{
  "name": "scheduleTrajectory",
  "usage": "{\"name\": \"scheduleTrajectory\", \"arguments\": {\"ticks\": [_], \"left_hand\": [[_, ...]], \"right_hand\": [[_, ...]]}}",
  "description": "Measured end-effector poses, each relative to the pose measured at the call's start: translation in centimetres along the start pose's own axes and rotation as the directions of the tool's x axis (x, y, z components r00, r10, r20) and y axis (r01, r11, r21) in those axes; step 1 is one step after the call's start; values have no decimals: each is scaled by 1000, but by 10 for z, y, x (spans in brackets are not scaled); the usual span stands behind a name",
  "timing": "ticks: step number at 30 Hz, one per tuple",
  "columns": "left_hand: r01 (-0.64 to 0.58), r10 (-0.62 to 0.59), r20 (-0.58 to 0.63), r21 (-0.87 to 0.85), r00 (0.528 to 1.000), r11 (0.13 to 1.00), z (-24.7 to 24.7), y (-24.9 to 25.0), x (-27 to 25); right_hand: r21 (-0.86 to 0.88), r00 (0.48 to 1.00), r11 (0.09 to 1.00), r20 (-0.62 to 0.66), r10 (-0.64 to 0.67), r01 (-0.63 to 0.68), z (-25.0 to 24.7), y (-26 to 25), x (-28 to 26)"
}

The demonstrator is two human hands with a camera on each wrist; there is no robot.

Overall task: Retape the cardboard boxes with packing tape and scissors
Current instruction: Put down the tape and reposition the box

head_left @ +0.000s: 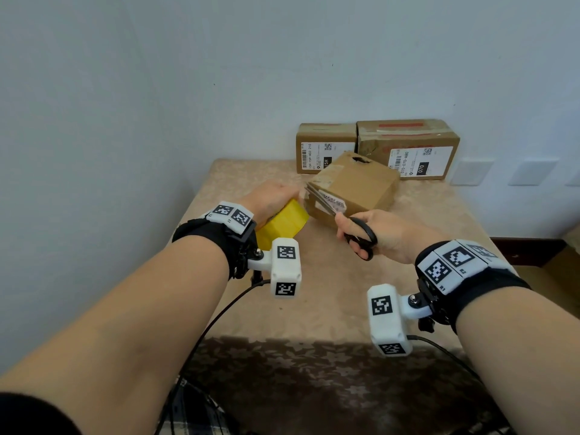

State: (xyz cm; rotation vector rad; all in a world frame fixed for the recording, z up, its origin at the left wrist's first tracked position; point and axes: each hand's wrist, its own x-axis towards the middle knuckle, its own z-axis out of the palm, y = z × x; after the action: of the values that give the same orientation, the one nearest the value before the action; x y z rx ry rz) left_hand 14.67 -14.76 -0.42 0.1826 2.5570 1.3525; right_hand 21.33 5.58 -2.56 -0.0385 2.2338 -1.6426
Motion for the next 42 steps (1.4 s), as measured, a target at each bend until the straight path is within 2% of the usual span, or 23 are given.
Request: {"name": "scheduleTrajectory", "arguments": {"ticks": [2,7,12,16,20,22,24,27,30,31,32,33,35,36,38,40,42], "left_hand": [[-14,14,1,-15,1000,1000,1,-2,0],[9,-11,-31,-76,999,997,0,-6,-2],[-12,9,-27,-119,1000,993,-9,-10,-7],[-54,54,-1,-100,999,994,-11,-5,-15],[-89,88,-7,-75,996,993,-8,-3,-22],[-102,100,-38,-59,994,993,-8,-3,-24],[-105,101,-60,-67,993,992,-9,-3,-24],[-112,104,-97,-73,990,991,-16,-4,-23],[-126,107,-173,-106,979,986,-24,-9,-21],[-137,110,-200,-128,974,982,-26,-11,-20],[-152,116,-223,-152,968,977,-27,-12,-20],[-172,127,-241,-178,962,969,-28,-13,-19],[-212,144,-273,-236,951,948,-28,-15,-16],[-223,144,-291,-259,946,940,-29,-16,-13],[-234,139,-311,-295,940,927,-29,-18,-8],[-251,142,-321,-330,936,910,-29,-20,-3],[-264,145,-326,-359,934,895,-28,-25,1]], "right_hand": [[-11,998,998,-7,62,-62,-3,0,0],[-344,989,928,-32,143,-145,-13,4,1],[-625,992,770,-68,110,-128,-13,-1,0],[-696,985,704,-27,173,-142,-12,-4,-4],[-625,977,762,-3,215,-170,-12,1,-6],[-665,973,727,5,232,-170,-14,4,-7],[-752,983,644,-23,183,-137,-14,7,-7],[-883,996,461,-89,19,-88,-12,10,-3],[-926,998,372,-46,53,-62,-17,2,2],[-936,999,347,-49,21,-53,-19,-5,2],[-935,995,350,-87,-53,-63,-21,-12,4],[-917,976,393,-143,-165,-68,-21,-19,6],[-878,895,478,-221,-387,-10,-15,-31,15],[-877,872,478,-205,-445,38,-10,-36,21],[-903,886,424,-139,-442,70,1,-38,41],[-903,929,429,-158,-336,2,9,-34,63],[-901,948,428,-195,-252,-71,15,-28,79]]}}
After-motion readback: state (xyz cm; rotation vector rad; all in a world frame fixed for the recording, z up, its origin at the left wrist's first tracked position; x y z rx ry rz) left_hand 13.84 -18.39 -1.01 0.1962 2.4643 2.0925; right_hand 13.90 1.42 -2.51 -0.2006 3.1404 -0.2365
